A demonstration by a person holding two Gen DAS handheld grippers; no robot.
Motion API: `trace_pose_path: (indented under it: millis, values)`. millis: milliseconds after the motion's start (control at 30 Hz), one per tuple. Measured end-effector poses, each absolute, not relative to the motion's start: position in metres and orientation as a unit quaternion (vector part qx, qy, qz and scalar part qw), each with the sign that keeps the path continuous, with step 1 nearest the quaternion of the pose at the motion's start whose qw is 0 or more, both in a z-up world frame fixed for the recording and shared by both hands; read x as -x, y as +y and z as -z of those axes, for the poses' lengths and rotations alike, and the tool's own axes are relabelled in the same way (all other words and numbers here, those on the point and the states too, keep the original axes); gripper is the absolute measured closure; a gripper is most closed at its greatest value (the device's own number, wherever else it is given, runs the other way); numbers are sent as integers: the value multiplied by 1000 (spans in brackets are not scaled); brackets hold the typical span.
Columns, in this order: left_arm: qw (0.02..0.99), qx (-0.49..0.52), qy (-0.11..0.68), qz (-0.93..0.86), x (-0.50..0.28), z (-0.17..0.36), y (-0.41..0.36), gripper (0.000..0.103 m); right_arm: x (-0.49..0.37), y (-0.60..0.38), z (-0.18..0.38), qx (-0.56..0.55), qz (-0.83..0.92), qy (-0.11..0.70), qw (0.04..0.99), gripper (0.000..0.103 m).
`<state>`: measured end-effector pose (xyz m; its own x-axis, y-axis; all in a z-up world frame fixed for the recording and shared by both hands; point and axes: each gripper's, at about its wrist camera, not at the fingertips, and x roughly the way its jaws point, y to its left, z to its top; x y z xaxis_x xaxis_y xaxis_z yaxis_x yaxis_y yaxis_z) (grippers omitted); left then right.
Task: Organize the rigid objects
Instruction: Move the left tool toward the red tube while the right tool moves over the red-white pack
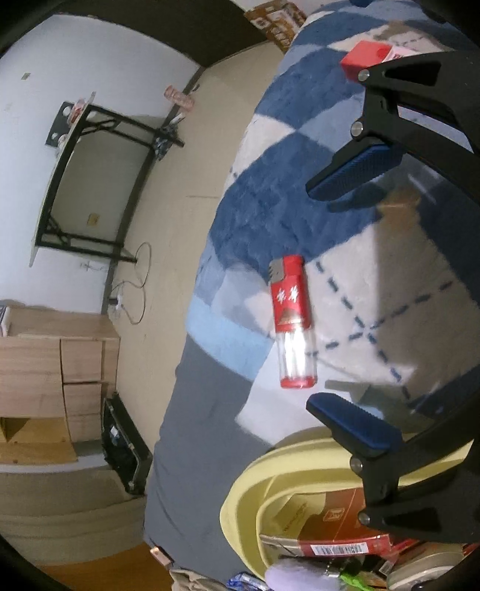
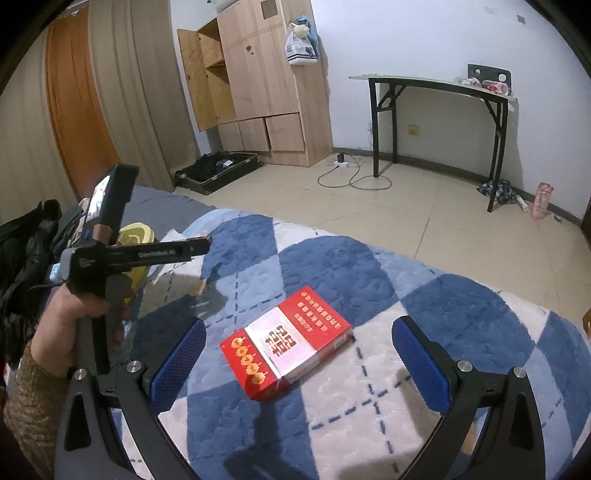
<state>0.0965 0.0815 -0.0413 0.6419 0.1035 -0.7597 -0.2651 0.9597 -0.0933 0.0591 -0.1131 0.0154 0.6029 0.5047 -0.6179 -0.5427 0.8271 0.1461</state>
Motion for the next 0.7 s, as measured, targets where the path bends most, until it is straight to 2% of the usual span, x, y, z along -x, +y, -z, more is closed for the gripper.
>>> trace_pose_path:
  millis: [267,700]
  values:
    - [887,113,436,-103,-102,56,84,0,-62,-110,-13,29,-294,339,893,0]
    - [905,107,401,-98,-101,55,84,0,-66,-96,-8,40,-302,345,888,0]
